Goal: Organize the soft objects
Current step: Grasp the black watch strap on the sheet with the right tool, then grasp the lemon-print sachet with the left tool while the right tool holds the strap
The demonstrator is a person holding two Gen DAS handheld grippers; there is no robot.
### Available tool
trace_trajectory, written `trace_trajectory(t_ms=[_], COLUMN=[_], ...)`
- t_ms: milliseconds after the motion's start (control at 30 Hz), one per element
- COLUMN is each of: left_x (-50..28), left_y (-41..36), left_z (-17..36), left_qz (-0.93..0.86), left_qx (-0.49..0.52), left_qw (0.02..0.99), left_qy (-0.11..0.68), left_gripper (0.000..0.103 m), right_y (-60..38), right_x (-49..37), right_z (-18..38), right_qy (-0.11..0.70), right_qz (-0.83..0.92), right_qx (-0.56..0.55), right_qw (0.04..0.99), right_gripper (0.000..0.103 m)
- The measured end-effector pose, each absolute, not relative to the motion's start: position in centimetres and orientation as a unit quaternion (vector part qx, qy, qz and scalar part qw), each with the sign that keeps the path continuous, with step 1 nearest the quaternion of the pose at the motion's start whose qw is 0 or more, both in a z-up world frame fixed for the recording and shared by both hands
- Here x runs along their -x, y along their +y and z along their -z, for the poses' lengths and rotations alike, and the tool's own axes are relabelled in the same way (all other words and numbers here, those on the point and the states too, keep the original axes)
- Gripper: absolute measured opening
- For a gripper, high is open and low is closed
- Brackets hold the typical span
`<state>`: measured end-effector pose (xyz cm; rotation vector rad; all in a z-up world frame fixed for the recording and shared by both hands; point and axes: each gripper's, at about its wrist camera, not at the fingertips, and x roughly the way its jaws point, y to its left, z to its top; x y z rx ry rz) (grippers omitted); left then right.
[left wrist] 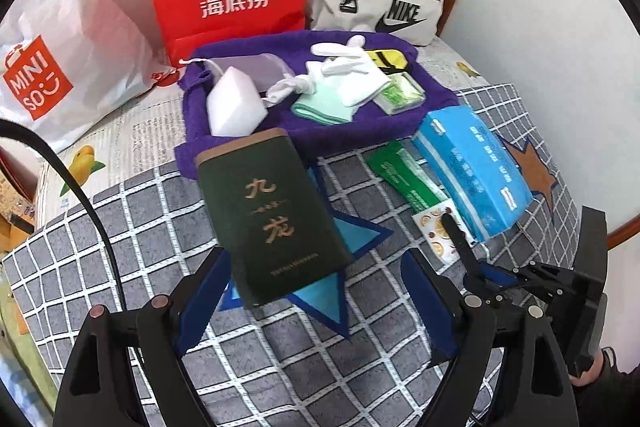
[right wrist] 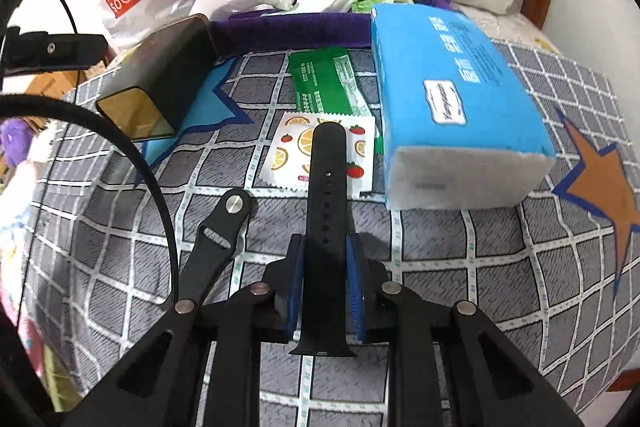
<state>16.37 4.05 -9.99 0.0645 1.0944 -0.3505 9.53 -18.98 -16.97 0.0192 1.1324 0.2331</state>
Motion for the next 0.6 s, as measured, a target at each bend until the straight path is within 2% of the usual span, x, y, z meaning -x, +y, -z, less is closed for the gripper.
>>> trace_trajectory(t_ms=[233,600], left_x=[-15.3,-14.2], left_y=[1.0,-6.6], left_z=[9.6,10.8], left_qz=[0.206,0.249], left_qx=[-0.040,-0.138], left_qw=[0.834,0.806], left_qy=[0.510,0.518], left_gripper=[0.086,0.086], right_y=[-20.3,-24.5], right_x=[-7.4,-5.6], right_z=[15.5,10.7], right_qy=[0.535,0.497], right_qz=[-0.133,-0.152], right_qx=[-0.031,-0.057], right_qw=[0.834,0.853], right_gripper=[0.021,0.021])
